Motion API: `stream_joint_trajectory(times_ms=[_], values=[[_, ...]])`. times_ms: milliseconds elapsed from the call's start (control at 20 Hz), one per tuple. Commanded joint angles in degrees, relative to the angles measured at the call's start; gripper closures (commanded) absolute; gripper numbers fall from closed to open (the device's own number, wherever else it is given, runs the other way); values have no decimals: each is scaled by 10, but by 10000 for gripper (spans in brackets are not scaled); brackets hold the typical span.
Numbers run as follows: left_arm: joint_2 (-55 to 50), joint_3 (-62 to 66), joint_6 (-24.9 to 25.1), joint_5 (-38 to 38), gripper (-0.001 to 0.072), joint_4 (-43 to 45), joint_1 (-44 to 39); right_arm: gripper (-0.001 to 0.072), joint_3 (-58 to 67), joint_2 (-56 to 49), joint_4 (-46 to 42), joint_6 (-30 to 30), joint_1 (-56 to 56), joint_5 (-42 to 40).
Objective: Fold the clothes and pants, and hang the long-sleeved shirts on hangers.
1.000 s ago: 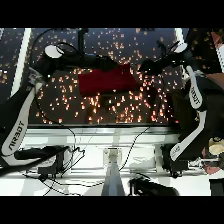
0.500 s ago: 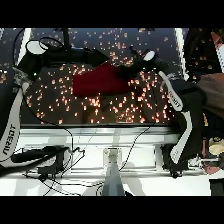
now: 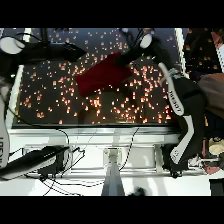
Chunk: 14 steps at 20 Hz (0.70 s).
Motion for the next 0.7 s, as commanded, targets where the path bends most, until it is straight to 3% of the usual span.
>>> stream_joint_trajectory(times_ms=[0, 300, 450, 650], values=[[61, 0, 0, -27, 691, 65, 52, 701, 39, 83, -31, 36, -66, 40], [142, 0, 0, -27, 690, 65, 113, 700, 39, 269, -153, 132, -208, 153], [160, 0, 0, -28, 691, 65, 114, 700, 39, 364, -274, 218, -283, 222], [162, 0, 0, -27, 690, 65, 113, 700, 39, 451, -458, 248, -405, 361]])
